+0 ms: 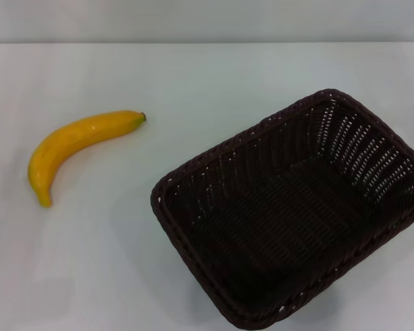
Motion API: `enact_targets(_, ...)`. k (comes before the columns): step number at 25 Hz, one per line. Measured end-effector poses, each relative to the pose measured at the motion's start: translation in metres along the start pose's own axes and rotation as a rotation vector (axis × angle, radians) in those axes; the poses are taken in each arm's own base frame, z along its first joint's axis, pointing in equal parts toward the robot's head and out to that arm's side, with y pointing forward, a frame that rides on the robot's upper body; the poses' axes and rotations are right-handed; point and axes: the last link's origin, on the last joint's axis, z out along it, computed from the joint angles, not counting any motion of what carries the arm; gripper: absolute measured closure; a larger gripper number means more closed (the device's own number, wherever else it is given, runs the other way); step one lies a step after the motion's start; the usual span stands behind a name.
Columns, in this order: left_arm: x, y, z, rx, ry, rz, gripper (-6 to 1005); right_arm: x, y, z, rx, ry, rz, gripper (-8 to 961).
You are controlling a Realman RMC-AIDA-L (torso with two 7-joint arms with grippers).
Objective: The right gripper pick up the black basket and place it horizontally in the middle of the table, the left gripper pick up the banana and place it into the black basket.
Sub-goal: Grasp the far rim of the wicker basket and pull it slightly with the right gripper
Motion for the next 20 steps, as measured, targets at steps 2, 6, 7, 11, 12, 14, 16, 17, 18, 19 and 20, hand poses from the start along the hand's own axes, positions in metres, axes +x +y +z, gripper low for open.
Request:
enact_targets(2, 0.000, 0.001, 0.001, -0.003, 0.004, -0.002, 106, 0.001, 0.001, -0.002, -0.006, -0.009, -0.003, 85)
enact_targets(6, 0.000, 0.002, 0.001, -0.004, 0.006, -0.006, 106, 0.000, 0.002, -0.001, -0.016, -0.015, -0.006, 87)
enact_targets(7, 0.000, 0.002, 0.001, -0.004, 0.005, -0.008, 106, 0.000, 0.003, -0.001, -0.019, -0.015, -0.006, 87)
enact_targets(11, -0.001, 0.002, 0.001, -0.002, 0.000, -0.014, 106, -0.001, 0.009, 0.004, -0.059, -0.004, -0.006, 89)
enact_targets(12, -0.001, 0.002, 0.001, -0.002, -0.001, -0.016, 106, -0.002, 0.012, 0.006, -0.073, 0.002, -0.005, 90)
enact_targets(14, -0.001, 0.002, 0.001, -0.001, -0.003, -0.018, 106, -0.008, 0.018, 0.013, -0.110, 0.037, -0.015, 91)
enact_targets(16, -0.001, 0.001, 0.000, 0.001, -0.004, -0.017, 106, -0.017, 0.025, 0.023, -0.136, 0.098, -0.041, 91)
enact_targets(17, -0.001, 0.000, -0.001, 0.002, -0.005, -0.016, 106, -0.021, 0.028, 0.028, -0.143, 0.128, -0.051, 92)
enact_targets(18, -0.001, 0.000, -0.002, 0.004, -0.006, -0.014, 107, -0.025, 0.031, 0.033, -0.145, 0.163, -0.058, 92)
enact_targets(19, 0.000, -0.001, -0.003, 0.007, -0.006, -0.013, 107, -0.028, 0.034, 0.039, -0.147, 0.205, -0.067, 93)
enact_targets(20, 0.000, -0.002, -0.004, 0.009, -0.006, -0.011, 107, -0.035, 0.039, 0.048, -0.151, 0.252, -0.075, 93)
